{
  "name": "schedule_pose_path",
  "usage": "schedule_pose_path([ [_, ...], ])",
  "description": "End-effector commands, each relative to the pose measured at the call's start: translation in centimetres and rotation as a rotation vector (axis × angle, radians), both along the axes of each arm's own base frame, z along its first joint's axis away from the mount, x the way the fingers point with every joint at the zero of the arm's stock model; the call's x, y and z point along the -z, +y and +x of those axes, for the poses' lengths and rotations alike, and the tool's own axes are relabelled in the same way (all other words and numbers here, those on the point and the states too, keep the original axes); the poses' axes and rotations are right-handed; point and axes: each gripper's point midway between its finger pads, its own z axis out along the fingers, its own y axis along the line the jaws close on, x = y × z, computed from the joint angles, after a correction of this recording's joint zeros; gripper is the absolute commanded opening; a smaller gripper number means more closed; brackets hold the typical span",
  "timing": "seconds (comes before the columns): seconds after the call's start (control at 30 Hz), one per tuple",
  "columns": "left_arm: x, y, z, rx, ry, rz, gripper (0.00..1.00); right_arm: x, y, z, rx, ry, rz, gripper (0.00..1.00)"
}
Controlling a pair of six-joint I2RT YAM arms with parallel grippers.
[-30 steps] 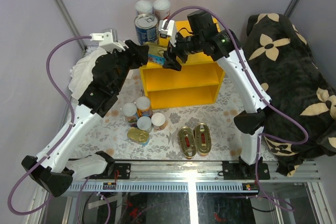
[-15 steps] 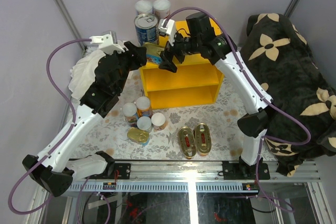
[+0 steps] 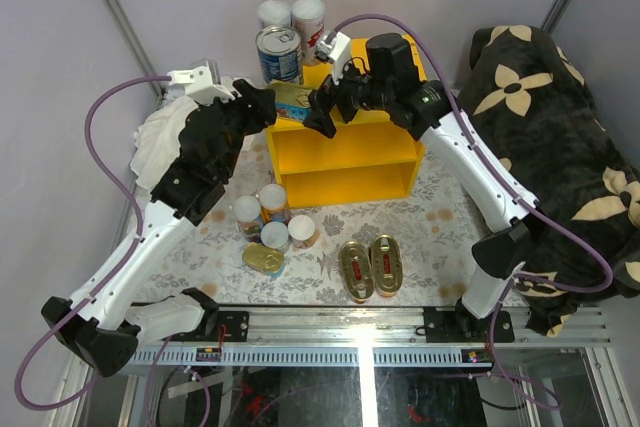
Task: Place and organize the canned foods onto the counter
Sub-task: Place the canned food on the counter.
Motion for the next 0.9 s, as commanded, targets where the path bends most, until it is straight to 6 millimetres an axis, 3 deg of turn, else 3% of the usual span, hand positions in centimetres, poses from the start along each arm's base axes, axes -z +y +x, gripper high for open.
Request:
schedule_pose_path([
  [0.0,0.7,1.1,-0.2,-0.044,0.015,0.025,0.57,-3.0,-1.1,0.7,0.130,-0.028,0.124,0.99],
  [0.13,0.9,1.1,-0.3,-0.040,0.019,0.027,0.57,-3.6,-1.8,-0.1,0.162,-0.023,0.176,0.97],
  [0.3,1.2,1.1,-0.5,-0.037,0.022,0.029,0.57,-4.2,-2.4,-0.7,0.198,-0.017,0.233,0.84],
  [0.57,0.8,1.1,-0.6,-0.030,0.015,0.026,0.58,-4.3,-1.3,-2.0,0.120,0.034,0.279,0.71],
  [0.63,0.8,1.1,-0.7,-0.031,0.015,0.028,0.58,-4.3,-1.0,-2.5,0.091,0.042,0.285,0.73],
  [0.77,0.6,1.2,-0.6,-0.034,0.013,0.030,0.58,-4.4,-0.9,-3.9,0.029,0.036,0.301,0.89],
  [0.87,0.6,1.1,-0.6,-0.033,0.013,0.031,0.58,-4.7,-0.7,-4.7,-0.001,0.031,0.319,0.92],
])
